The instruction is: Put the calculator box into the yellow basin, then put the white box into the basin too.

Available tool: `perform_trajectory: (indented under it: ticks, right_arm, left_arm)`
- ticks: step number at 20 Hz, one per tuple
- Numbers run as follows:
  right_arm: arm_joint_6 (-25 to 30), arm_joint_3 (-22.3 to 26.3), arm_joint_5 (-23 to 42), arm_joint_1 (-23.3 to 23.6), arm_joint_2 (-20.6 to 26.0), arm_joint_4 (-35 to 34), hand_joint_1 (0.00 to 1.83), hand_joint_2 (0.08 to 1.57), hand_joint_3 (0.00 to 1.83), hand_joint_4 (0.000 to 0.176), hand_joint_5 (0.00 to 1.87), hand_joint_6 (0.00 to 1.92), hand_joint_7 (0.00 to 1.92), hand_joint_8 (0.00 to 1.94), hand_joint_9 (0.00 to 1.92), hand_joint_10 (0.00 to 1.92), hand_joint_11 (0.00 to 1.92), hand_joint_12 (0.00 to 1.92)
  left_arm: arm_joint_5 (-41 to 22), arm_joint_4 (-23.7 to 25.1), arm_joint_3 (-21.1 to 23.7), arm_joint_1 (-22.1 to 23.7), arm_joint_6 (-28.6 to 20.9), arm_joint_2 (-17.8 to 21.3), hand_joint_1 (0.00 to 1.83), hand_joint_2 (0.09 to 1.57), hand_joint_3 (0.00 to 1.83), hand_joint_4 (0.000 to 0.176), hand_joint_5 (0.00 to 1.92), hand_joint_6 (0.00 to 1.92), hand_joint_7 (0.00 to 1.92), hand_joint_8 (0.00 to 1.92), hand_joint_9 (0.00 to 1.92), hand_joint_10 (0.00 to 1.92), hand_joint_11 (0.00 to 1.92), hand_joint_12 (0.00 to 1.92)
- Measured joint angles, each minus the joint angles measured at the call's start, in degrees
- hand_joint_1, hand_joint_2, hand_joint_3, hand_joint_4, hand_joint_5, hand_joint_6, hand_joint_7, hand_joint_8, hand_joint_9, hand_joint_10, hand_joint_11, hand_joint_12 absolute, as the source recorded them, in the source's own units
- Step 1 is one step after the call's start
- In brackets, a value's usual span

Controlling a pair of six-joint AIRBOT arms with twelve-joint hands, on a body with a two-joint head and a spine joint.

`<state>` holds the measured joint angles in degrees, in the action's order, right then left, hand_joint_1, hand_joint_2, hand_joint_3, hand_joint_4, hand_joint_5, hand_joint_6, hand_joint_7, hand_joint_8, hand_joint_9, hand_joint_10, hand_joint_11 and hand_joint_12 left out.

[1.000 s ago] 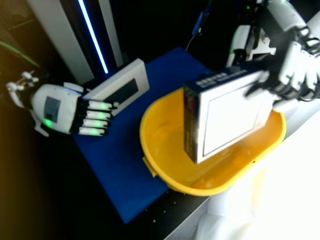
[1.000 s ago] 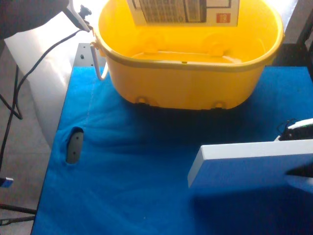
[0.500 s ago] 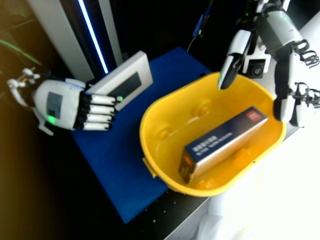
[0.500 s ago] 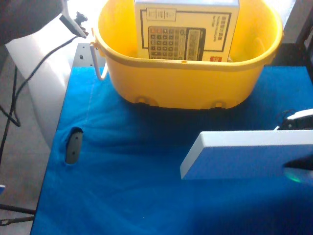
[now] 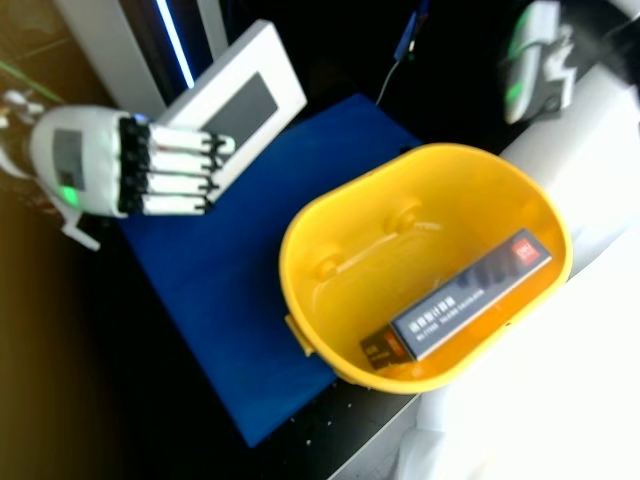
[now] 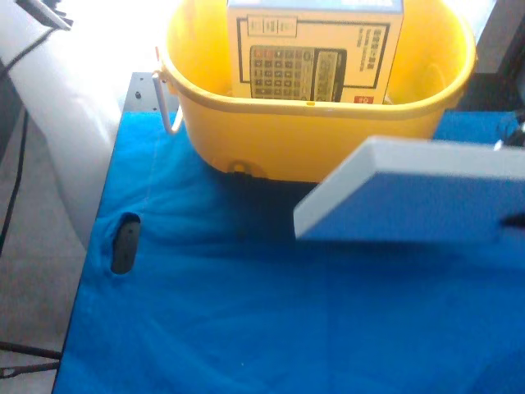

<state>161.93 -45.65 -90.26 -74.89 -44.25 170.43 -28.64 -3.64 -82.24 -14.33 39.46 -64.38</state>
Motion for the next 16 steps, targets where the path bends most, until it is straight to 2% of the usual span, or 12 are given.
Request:
perform_trajectory:
  ticks: [1,3,4,5,6,7,8,12,13,14,15,16]
  right_arm:
    - [0.0,-0.1,-0.5,1.2,0.2,0.1,1.37,1.1,0.0,0.0,1.04,0.87,0.95,1.0,0.92,1.14,0.8,1.15]
    - [-0.2,-0.5,-0.7,3.1,0.2,0.2,1.23,1.15,0.01,0.0,0.92,0.99,0.9,1.23,0.93,0.87,0.8,1.12]
    - [-0.4,-0.9,-0.8,4.4,0.2,0.2,1.37,1.11,0.0,0.0,1.03,0.89,0.94,1.01,0.91,1.15,0.8,1.14]
    - [-0.7,-1.1,-1.2,5.3,0.2,0.2,1.23,1.15,0.01,0.0,0.92,1.0,0.9,1.24,0.93,0.88,0.8,1.12]
    - [-0.7,-1.4,-1.9,5.9,0.2,0.2,1.24,1.13,0.01,0.0,1.06,0.76,0.85,1.32,0.99,0.69,0.8,1.12]
    - [-0.7,-1.5,-2.0,6.2,0.2,0.2,1.24,1.13,0.01,0.0,1.06,0.76,0.85,1.32,0.99,0.69,0.8,1.12]
    - [-0.8,-1.9,-2.4,6.2,0.2,0.2,1.37,1.1,0.0,0.0,1.04,0.87,0.94,1.0,0.93,1.14,0.8,1.15]
    - [-0.8,-3.0,-3.5,7.6,0.9,0.2,1.37,1.1,0.0,0.0,1.04,0.87,0.95,1.0,0.92,1.14,0.8,1.15]
    - [-0.9,-3.3,-3.7,8.1,0.9,-0.2,1.23,1.15,0.01,0.0,0.92,0.99,0.9,1.23,0.93,0.87,0.8,1.12]
    - [-0.8,-3.6,-3.8,8.3,0.9,-0.2,1.37,1.11,0.0,0.0,1.03,0.89,0.94,1.01,0.91,1.15,0.8,1.14]
    - [-0.8,-4.0,-3.8,8.3,0.9,-0.2,1.23,1.15,0.01,0.0,0.92,1.0,0.9,1.24,0.93,0.88,0.8,1.12]
    - [-0.8,-4.5,-3.7,8.3,0.9,-0.5,1.24,1.13,0.01,0.0,1.06,0.76,0.85,1.32,0.99,0.69,0.8,1.12]
  left_arm:
    - [0.3,-1.5,0.0,0.0,1.9,0.2,0.75,1.13,0.0,0.008,0.57,0.02,0.41,0.01,0.31,0.01,0.0,0.67]
    - [1.7,-3.4,-0.2,0.0,4.8,0.2,0.74,1.13,0.0,0.0,0.57,0.02,0.41,0.01,0.33,0.02,0.0,0.81]
    - [2.6,-4.6,-0.9,0.0,6.1,-0.2,0.74,1.14,0.0,0.0,0.57,0.01,0.42,0.01,0.35,0.02,0.0,1.01]
    - [3.3,-5.9,-1.3,0.0,6.7,-0.6,0.78,1.14,0.0,0.0,0.58,0.01,0.43,0.01,0.37,0.02,0.0,1.09]
    - [3.8,-6.9,-1.4,0.0,8.1,-0.7,0.8,1.14,0.0,0.0,0.59,0.01,0.44,0.01,0.38,0.03,0.0,1.13]
    - [4.3,-7.7,-1.9,0.0,9.4,-1.1,0.8,1.14,0.0,0.0,0.59,0.01,0.44,0.01,0.38,0.03,0.0,1.13]
    - [4.9,-9.9,-2.4,0.0,11.1,-1.6,0.82,1.14,0.0,0.0,0.59,0.01,0.43,0.0,0.38,0.02,0.0,1.14]
    - [6.2,-12.6,-4.9,-1.1,12.2,-3.4,0.82,1.16,0.0,0.0,0.57,0.0,0.43,0.01,0.36,0.01,0.0,1.07]
    - [6.6,-12.9,-5.4,-1.4,12.3,-3.8,0.83,1.16,0.0,0.0,0.57,0.0,0.43,0.01,0.37,0.01,0.0,1.07]
    - [6.7,-13.6,-5.9,-1.8,13.1,-4.4,0.83,1.18,0.0,0.0,0.55,0.0,0.43,0.0,0.39,0.02,0.0,1.18]
    - [7.0,-14.5,-6.3,-1.8,13.9,-4.8,0.84,1.19,0.01,0.0,0.54,0.0,0.43,0.0,0.39,0.02,0.0,1.21]
    - [7.2,-14.8,-6.7,-1.8,15.5,-5.5,0.84,1.19,0.0,0.0,0.54,0.0,0.43,0.0,0.39,0.02,0.0,1.23]
